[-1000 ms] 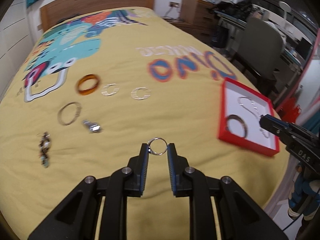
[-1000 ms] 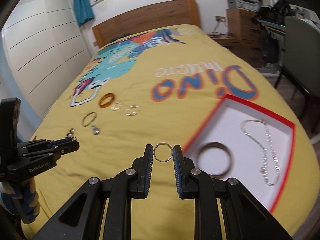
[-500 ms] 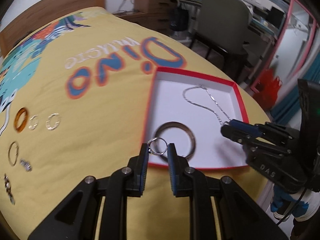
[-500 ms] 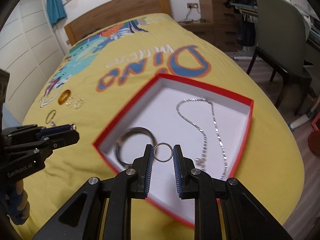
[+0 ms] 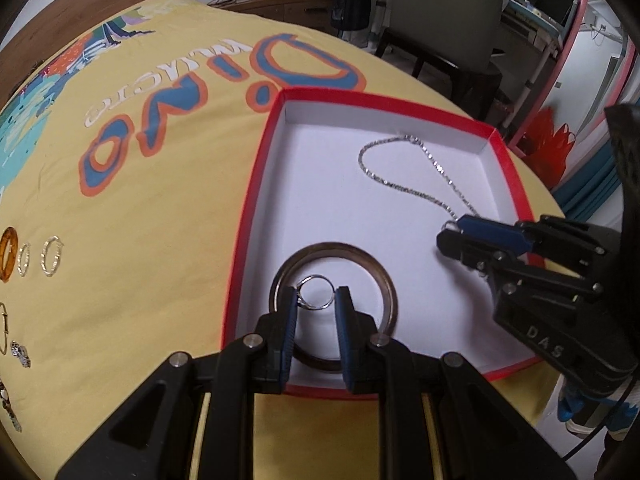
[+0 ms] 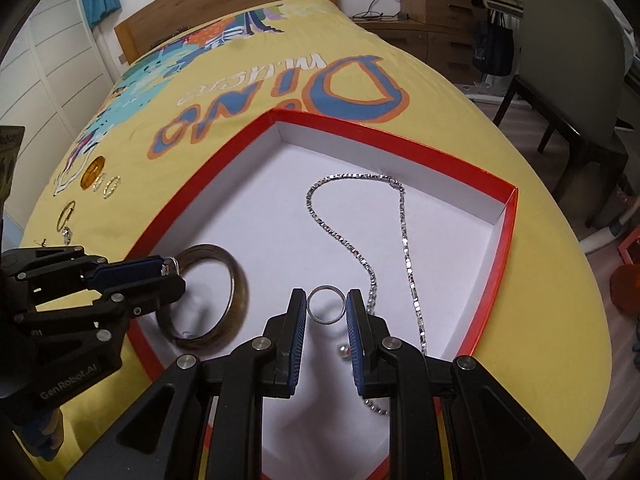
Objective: Organize jewelry
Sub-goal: 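Carry the silver ring into the red box and open the right tool, then withdraw both tools from the box back over the jewelry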
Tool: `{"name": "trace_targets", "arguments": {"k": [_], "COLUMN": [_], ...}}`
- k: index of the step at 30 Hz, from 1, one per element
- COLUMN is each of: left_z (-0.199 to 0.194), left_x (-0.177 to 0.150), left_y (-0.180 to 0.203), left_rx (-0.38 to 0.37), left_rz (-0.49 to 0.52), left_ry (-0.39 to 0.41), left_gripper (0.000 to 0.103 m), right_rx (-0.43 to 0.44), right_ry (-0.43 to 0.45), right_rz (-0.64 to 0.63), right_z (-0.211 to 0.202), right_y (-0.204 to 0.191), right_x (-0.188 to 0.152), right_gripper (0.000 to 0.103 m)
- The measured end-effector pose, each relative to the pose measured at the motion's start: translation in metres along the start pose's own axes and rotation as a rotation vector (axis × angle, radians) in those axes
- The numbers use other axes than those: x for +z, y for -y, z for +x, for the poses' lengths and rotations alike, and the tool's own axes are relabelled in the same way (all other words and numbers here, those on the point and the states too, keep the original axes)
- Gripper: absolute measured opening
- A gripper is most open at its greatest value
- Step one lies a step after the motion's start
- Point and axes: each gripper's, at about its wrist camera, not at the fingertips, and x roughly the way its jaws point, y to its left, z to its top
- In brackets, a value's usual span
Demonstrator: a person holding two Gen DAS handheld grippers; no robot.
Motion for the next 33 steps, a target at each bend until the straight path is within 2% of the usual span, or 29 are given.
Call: {"name": "trace_targets", "arguments": {"k": [4, 11, 14, 16, 21, 33], "left_z": [0.010, 0.010, 0.008, 0.005, -0.011, -0.058], "left_x": [-0.005, -0.007, -0.007, -0.007, -0.009, -0.014], "left_y": [-0.004, -0.008, -0.010, -0.011, -0.010, -0.009], "left_rx": [0.000, -0.007, -0.015, -0.019, -0.029, -0.052], "left_rz": [-0.013, -0.020, -0.023, -0.026, -0.029, -0.032], "left_ry": [-0.023, -0.013, -0.008, -0.003, 0.022, 0.083], "left_gripper": [0.018, 0.019, 0.019, 0.019, 0.029, 0.035], "right_rx": [-0.013, -0.032, -0.034, -0.036, -0.044, -0.055], "right_ry": [-0.001, -0.007, -0.007, -0.004, 0.014, 0.062], "right_rz": [-0.018, -0.033, -0.029, -0.021, -0.015, 0.018], "right_z": [0.002, 0.002, 0.000, -0.004, -0.018, -0.062], "right_y": [-0.002, -0.004, -0.004, -0.004, -0.002, -0.006], "right_x": [0.000, 0.000, -0.001, -0.002, -0.001, -0.009], "right_gripper": [0.020, 0.021, 0.027, 0.027, 0.028, 0.033]}}
